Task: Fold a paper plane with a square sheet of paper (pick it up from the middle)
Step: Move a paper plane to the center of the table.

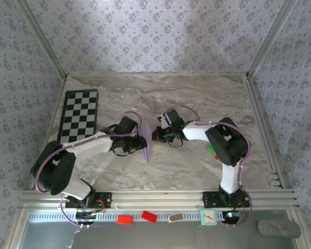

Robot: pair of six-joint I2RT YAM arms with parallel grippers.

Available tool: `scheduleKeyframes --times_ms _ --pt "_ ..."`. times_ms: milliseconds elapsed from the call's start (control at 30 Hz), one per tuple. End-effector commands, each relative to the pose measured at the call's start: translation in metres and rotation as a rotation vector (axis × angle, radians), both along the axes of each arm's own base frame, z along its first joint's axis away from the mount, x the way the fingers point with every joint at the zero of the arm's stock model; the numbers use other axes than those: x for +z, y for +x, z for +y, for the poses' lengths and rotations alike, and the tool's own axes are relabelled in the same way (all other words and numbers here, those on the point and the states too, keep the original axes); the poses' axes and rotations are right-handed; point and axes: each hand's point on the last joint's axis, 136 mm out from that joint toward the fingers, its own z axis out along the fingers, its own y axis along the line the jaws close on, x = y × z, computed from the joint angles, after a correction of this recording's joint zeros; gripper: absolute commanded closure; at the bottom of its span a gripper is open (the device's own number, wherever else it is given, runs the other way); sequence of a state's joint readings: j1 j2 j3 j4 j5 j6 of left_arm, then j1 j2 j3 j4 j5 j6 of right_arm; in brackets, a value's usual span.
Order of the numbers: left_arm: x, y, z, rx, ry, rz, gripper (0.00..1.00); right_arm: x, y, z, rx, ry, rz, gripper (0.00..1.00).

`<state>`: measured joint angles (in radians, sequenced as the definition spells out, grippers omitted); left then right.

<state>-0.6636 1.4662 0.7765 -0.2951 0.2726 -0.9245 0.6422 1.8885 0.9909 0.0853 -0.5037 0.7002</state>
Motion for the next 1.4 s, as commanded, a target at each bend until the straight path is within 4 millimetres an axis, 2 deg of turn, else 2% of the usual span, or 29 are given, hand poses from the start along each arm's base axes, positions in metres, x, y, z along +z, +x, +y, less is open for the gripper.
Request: scheduleKeyframes --times_ms 0,167,300,367,467,700,967,1100,1367 --pt "0.002 0.002 0.004 -0.007 0.050 -0.012 0.60 0.006 0.003 0.004 -0.007 0.000 -0.004 0.97" --pt "0.002 0.004 0.019 0.022 0.117 -0.036 0.54 0.005 0.003 0.003 -0.010 -0.003 -0.003 0.97" --pt "-0.003 0.003 0.008 0.004 0.063 -0.026 0.52 0.004 0.003 0.003 -0.009 -0.005 -0.002 0.97" --pt "-0.004 0.003 0.002 -0.009 0.038 -0.015 0.54 0.004 0.003 0.003 -0.009 -0.004 -0.001 0.97" --pt "0.000 0.005 -0.002 -0.011 0.015 -0.028 0.64 0.004 0.004 0.003 -0.011 -0.004 -0.002 0.97" --pt "0.002 0.002 0.007 -0.015 0.059 -0.033 0.71 0.003 0.005 0.003 -0.014 -0.005 -0.001 0.97" --pt "0.007 0.007 -0.013 -0.054 -0.021 -0.038 0.71 0.004 0.005 0.003 -0.012 -0.001 -0.002 0.97" --pt "0.007 0.009 -0.016 -0.065 -0.016 -0.041 0.71 0.004 0.005 0.004 -0.011 0.002 0.001 0.97" --pt "-0.007 0.008 -0.018 -0.086 0.068 -0.014 0.67 0.010 0.005 0.006 -0.009 0.020 0.003 0.97"
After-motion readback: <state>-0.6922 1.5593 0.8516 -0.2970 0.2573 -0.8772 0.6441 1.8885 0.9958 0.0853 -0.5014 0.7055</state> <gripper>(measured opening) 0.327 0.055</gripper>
